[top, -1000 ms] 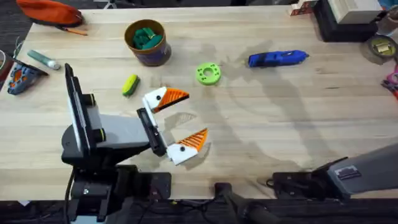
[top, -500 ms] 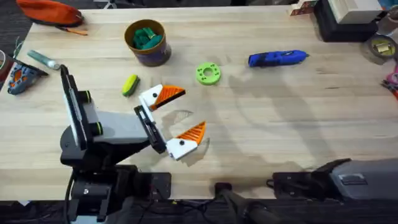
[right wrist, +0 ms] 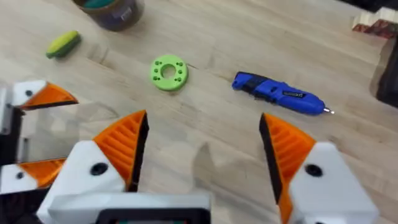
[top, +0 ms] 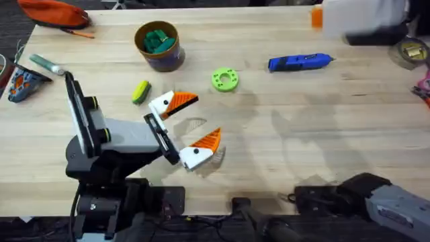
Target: Pick up the gripper from the table and insert it into the empty holder that is missing its gripper. Then pick up a screw, insert it into the mounting hole, and use the screwdriver to tighten it. Finally, clean up the table by picking up the vegetable and placing it into the bucket.
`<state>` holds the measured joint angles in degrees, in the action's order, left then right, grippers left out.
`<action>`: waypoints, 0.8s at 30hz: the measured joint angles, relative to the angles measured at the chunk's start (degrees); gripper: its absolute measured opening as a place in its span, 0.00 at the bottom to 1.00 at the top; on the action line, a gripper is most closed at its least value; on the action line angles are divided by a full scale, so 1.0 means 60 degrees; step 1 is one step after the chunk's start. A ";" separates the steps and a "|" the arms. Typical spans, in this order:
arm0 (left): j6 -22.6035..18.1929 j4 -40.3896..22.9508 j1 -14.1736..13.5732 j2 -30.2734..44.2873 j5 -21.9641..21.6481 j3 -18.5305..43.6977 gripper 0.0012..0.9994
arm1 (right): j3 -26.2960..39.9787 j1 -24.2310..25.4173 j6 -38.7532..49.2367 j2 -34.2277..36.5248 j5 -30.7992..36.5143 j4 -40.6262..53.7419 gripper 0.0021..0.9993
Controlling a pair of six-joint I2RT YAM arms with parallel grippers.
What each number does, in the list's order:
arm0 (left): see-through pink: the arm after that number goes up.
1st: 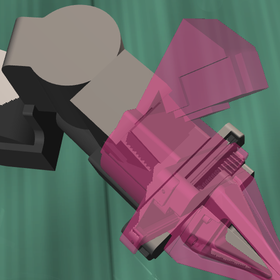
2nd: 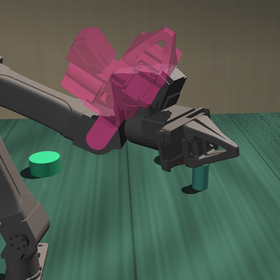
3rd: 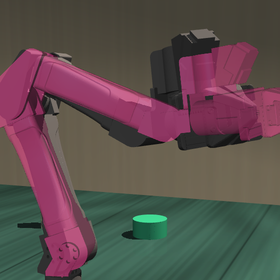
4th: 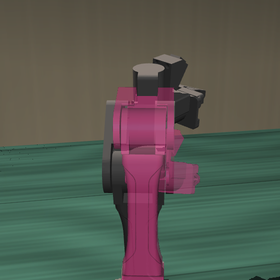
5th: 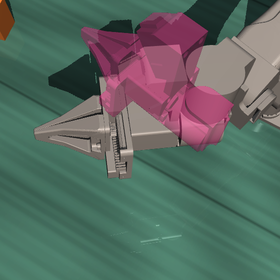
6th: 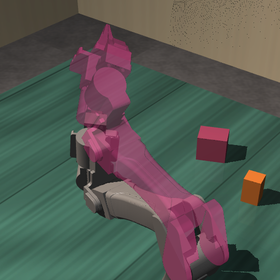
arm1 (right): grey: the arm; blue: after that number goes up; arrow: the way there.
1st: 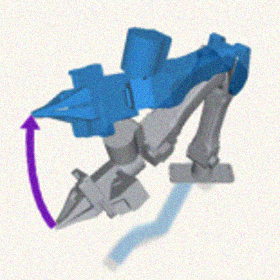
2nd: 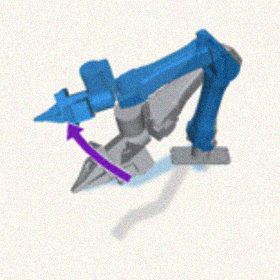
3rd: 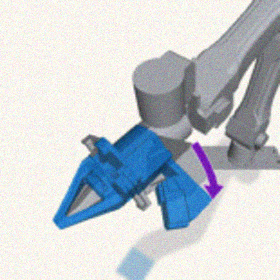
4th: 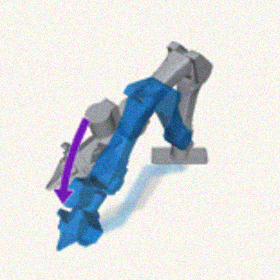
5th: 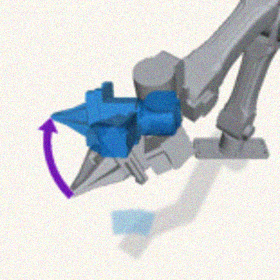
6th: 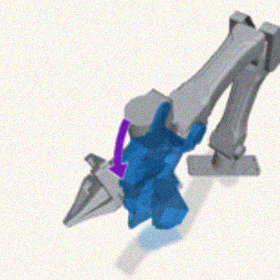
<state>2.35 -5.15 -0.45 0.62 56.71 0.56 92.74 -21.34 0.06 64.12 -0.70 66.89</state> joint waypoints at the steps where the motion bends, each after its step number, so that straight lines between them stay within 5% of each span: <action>1: 0.0007 -0.0004 0.0000 0.0000 0.0000 0.0000 0.99 | -0.0558 0.0000 -0.0019 -0.0316 0.0056 -0.0318 0.95; 11: 0.0015 -0.0033 0.0000 0.0000 -0.0007 0.0000 0.99 | -0.5561 0.0004 -0.0052 -0.2913 0.0257 -0.2630 0.99; 24: 0.0633 -0.0145 0.0000 0.0000 -0.0821 0.0102 0.99 | -0.6134 0.0004 -0.0052 -0.3170 0.0257 -0.3008 0.99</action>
<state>6.15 -6.01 -0.45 0.62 51.78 1.17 55.94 -21.32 -0.25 45.10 0.84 48.84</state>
